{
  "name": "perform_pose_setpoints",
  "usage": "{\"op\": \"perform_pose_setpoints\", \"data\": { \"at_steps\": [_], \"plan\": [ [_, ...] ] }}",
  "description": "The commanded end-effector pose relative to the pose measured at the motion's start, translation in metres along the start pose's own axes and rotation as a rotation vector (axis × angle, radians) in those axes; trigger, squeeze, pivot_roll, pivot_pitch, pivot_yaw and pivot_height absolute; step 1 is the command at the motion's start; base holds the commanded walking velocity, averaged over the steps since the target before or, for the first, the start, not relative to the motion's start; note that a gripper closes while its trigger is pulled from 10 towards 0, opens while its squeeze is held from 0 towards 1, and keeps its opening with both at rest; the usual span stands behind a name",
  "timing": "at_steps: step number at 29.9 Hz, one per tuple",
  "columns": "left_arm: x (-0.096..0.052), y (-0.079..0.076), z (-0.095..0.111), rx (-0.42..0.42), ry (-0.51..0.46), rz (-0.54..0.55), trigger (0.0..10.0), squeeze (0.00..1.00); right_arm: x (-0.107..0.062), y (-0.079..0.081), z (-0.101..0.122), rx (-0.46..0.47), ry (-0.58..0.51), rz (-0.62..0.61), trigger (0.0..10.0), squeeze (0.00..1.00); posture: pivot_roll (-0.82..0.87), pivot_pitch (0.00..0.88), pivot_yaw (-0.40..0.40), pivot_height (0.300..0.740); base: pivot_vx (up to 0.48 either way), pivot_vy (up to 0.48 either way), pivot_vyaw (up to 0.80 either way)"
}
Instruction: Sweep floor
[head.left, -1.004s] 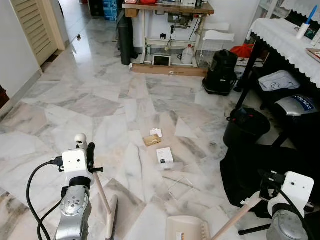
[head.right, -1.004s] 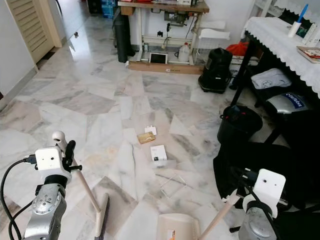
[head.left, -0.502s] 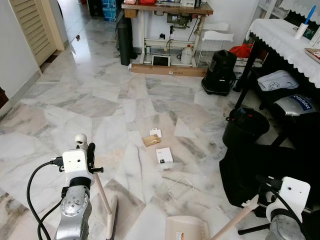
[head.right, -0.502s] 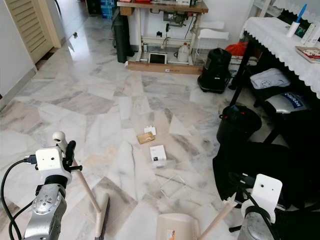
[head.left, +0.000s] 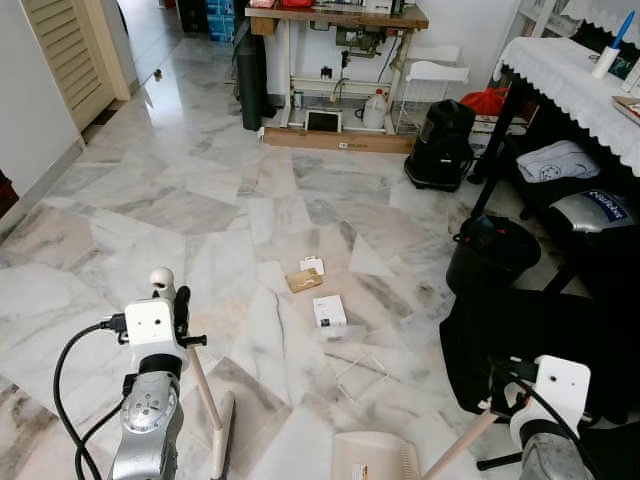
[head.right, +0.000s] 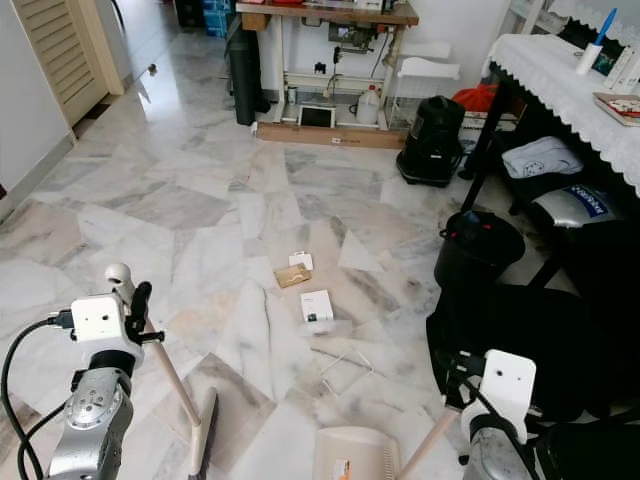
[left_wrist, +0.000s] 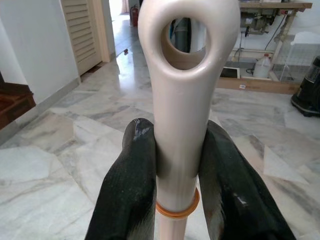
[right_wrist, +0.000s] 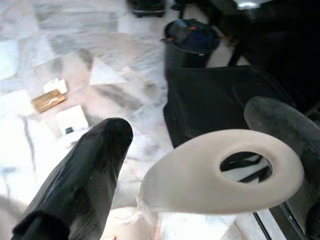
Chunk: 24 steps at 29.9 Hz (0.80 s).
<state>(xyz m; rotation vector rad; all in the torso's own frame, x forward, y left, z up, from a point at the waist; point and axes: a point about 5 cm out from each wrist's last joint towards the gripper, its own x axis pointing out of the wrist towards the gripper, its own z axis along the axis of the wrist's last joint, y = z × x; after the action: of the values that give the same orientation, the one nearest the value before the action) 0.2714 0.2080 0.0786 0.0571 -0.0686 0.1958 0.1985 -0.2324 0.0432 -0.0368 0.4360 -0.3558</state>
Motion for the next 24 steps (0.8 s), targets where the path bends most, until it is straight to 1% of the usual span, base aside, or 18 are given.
{"op": "perform_pose_setpoints", "data": {
  "at_steps": [1,6,7,9,10,13,17,19,21,24],
  "plan": [
    [0.003,-0.002,0.004,0.005,-0.025,-0.017,10.0,0.00,-0.003,0.002,0.000,-0.033,-0.007,0.035,10.0,0.00,-0.08,0.000,-0.045,0.740,0.000,0.000,0.00],
    [0.003,-0.002,0.004,0.006,-0.022,-0.016,10.0,0.00,-0.007,0.000,-0.007,-0.106,0.025,0.055,10.0,0.00,-0.07,0.000,-0.047,0.740,0.000,0.000,0.00],
    [0.002,-0.002,0.004,0.006,-0.022,-0.017,10.0,0.00,-0.008,-0.003,-0.008,-0.138,0.019,0.053,10.0,0.00,-0.07,0.000,-0.047,0.740,0.000,0.000,0.00],
    [0.002,-0.002,0.004,0.006,-0.023,-0.017,10.0,0.00,-0.008,-0.003,-0.008,-0.145,0.015,0.053,10.0,0.00,-0.07,0.000,-0.047,0.740,0.000,0.000,0.00],
    [0.002,-0.002,0.004,0.005,-0.023,-0.015,10.0,0.00,-0.010,-0.007,-0.006,-0.167,-0.002,0.053,10.0,0.00,-0.07,0.000,-0.047,0.740,0.000,0.000,0.00],
    [0.003,-0.002,0.003,0.005,-0.022,-0.017,10.0,0.00,-0.011,-0.010,-0.002,-0.155,-0.032,0.056,10.0,0.00,-0.08,0.000,-0.047,0.740,0.000,0.000,0.00],
    [0.003,-0.004,0.003,0.003,-0.021,-0.020,10.0,0.00,-0.012,-0.014,0.004,-0.166,-0.087,0.052,10.0,0.00,-0.08,0.000,-0.047,0.740,0.000,0.000,0.00],
    [0.003,-0.004,0.003,0.002,-0.020,-0.021,10.0,0.00,-0.012,-0.017,0.006,-0.144,-0.108,0.013,10.0,0.00,-0.08,0.000,-0.047,0.740,0.000,0.000,0.00],
    [0.003,-0.004,0.002,0.003,-0.020,-0.020,10.0,0.00,-0.013,-0.020,0.005,-0.144,-0.114,-0.018,10.0,0.00,-0.08,0.000,-0.047,0.740,0.000,0.000,0.00],
    [0.002,-0.003,0.002,0.003,-0.019,-0.021,10.0,0.00,-0.014,-0.022,0.004,-0.105,-0.119,-0.057,10.0,0.00,-0.08,0.000,-0.047,0.740,0.000,0.000,0.00]
  ]
}}
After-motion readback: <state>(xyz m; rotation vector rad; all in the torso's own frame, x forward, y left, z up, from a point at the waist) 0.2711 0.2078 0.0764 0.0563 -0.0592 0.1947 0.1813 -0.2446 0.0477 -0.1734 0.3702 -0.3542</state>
